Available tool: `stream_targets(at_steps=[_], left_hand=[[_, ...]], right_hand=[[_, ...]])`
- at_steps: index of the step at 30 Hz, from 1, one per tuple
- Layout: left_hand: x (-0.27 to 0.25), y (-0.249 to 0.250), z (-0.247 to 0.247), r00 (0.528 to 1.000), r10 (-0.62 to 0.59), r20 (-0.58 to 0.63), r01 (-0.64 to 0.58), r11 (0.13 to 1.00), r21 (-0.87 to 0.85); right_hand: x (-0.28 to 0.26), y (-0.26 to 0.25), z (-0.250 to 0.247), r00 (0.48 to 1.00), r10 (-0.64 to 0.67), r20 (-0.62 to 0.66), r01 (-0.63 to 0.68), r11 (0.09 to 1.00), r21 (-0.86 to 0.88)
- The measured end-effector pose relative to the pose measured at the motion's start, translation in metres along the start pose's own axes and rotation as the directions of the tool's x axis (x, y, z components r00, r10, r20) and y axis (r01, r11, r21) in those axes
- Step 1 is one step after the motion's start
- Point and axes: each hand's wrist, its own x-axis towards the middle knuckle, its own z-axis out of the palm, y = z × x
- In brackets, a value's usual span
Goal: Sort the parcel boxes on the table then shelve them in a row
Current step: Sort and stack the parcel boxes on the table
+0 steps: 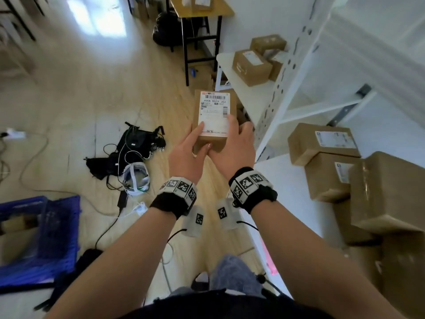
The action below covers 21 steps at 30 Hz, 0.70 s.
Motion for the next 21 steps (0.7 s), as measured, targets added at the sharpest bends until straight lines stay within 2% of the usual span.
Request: stream_targets(at_steps=[7, 13, 18, 21], left_hand=[[0.114, -0.038, 0.009, 1.0, -0.008, 0.004, 0.008, 0.999, 0.032], [0.25, -0.065, 0.041, 0.999, 0.008, 0.035, -0.01, 0.999, 0.053], [0.346, -0.064, 0.064, 0.994, 0.051, 0.096, -0.057, 0.996, 0.065], [0.39, -0.057, 0.088, 0.988, 0.1, 0.119, -0.105, 0.994, 0.036]], right_hand=[[0.11, -0.019, 0.055, 1.0, -0.016, 0.019, 0.016, 1.0, -0.001], [0.24, -0.022, 0.106, 0.999, 0.038, -0.003, -0.038, 0.998, 0.057], [0.33, -0.022, 0.12, 0.993, 0.114, -0.001, -0.113, 0.988, 0.1], [0.372, -0.01, 0.119, 0.985, 0.158, -0.068, -0.149, 0.982, 0.116]])
